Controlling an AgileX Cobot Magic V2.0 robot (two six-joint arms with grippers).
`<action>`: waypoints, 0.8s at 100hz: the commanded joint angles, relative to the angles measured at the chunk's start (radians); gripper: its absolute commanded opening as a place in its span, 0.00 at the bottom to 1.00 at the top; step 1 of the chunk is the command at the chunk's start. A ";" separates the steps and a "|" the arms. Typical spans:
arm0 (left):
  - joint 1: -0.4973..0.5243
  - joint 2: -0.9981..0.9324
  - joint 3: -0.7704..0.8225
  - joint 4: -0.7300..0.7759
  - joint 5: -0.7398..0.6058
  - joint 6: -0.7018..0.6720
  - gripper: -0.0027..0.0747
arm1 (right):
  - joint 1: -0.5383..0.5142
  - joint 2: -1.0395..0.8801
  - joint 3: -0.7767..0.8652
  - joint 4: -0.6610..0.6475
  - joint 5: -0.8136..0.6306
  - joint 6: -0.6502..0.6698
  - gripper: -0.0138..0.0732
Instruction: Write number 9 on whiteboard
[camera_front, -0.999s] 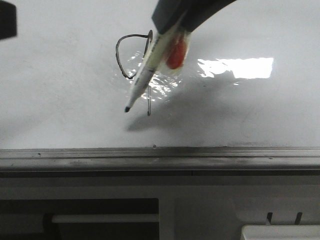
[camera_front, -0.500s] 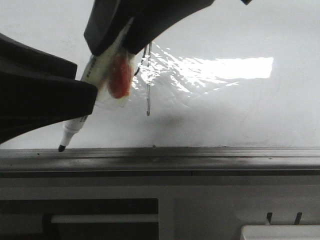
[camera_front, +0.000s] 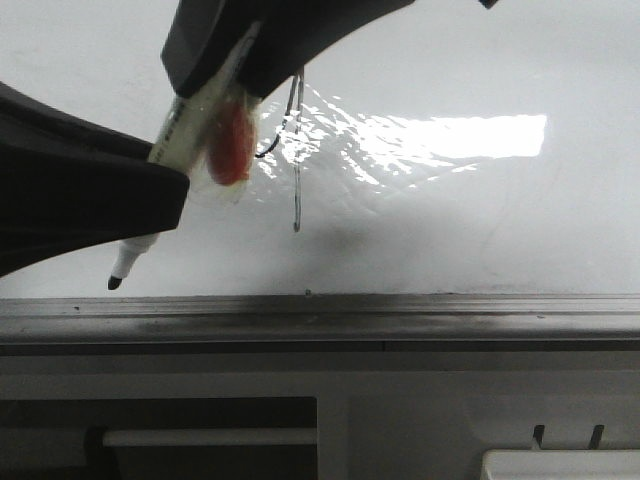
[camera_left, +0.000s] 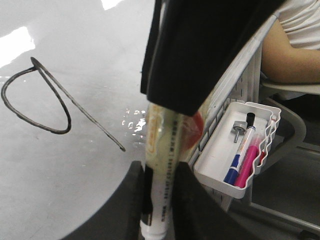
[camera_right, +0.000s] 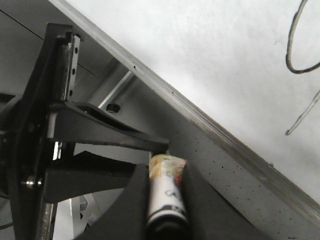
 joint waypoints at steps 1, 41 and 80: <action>-0.002 -0.007 -0.028 -0.028 -0.060 -0.015 0.01 | 0.001 -0.025 -0.032 0.038 -0.053 -0.003 0.08; -0.002 -0.007 -0.028 -0.267 -0.059 -0.015 0.01 | 0.003 -0.025 -0.032 0.038 -0.099 -0.016 0.65; 0.051 0.077 -0.073 -0.782 0.035 0.016 0.01 | 0.003 -0.025 -0.032 0.059 -0.104 -0.016 0.61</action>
